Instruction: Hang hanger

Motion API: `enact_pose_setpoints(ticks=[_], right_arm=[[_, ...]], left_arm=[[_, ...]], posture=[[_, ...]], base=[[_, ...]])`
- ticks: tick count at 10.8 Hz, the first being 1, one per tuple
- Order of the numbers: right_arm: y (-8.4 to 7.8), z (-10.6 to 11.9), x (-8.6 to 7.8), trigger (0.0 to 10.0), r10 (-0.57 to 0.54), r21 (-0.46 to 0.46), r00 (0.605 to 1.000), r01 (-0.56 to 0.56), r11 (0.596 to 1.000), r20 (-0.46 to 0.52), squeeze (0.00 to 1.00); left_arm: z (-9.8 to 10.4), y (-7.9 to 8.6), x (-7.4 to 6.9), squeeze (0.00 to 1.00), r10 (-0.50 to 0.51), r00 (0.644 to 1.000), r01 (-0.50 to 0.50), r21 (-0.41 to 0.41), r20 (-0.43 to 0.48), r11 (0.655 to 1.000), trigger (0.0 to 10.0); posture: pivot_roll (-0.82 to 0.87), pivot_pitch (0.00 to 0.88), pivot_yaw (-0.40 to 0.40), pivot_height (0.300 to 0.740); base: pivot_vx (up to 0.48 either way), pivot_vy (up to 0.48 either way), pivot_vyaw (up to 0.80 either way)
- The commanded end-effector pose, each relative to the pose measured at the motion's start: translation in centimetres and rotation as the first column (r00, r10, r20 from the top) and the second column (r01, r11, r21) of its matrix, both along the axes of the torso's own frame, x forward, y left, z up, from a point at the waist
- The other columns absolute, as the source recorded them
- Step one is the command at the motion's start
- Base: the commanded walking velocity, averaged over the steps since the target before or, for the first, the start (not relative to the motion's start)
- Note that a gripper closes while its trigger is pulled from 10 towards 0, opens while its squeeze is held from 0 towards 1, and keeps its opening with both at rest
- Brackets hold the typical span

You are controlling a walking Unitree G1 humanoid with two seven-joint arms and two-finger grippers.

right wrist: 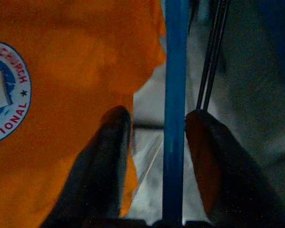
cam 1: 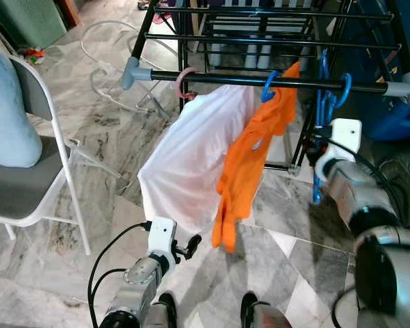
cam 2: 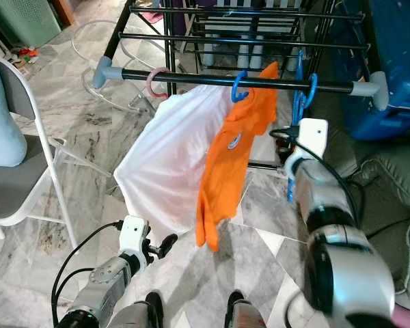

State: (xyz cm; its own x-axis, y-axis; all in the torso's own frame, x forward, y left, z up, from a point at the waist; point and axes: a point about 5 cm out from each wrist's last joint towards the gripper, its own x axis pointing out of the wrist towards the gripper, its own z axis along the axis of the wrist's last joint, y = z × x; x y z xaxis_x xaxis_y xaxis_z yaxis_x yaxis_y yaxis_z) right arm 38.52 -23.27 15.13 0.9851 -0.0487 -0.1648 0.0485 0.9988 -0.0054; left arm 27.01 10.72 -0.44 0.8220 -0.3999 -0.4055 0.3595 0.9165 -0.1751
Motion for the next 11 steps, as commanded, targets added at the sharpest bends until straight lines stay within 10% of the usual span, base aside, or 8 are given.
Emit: enact_pose_setpoints(ticks=[1, 11], right_arm=[[-0.3, -0.1, -0.4, 10.0, 0.020, -0.049, 0.999, -0.019, 0.999, 0.032, 1.00], [-0.9, -1.0, -9.5, 10.0, 0.047, -0.270, 0.968, 0.023, 0.963, 0.248, 1.00]], left_arm=[[-0.2, 0.5, -0.1, 0.00, 0.010, 1.000, -0.010, 0.014, -0.010, 1.000, 10.0], [0.7, -0.6, 1.3, 0.00, -0.052, 0.998, 0.052, -0.009, 0.025, 0.999, 10.0]], posture=[[0.03, 0.244, 0.056, 0.740], [-0.10, 0.213, 0.111, 0.740]], base=[[0.000, 0.000, 0.00], [0.000, 0.000, 0.00]])
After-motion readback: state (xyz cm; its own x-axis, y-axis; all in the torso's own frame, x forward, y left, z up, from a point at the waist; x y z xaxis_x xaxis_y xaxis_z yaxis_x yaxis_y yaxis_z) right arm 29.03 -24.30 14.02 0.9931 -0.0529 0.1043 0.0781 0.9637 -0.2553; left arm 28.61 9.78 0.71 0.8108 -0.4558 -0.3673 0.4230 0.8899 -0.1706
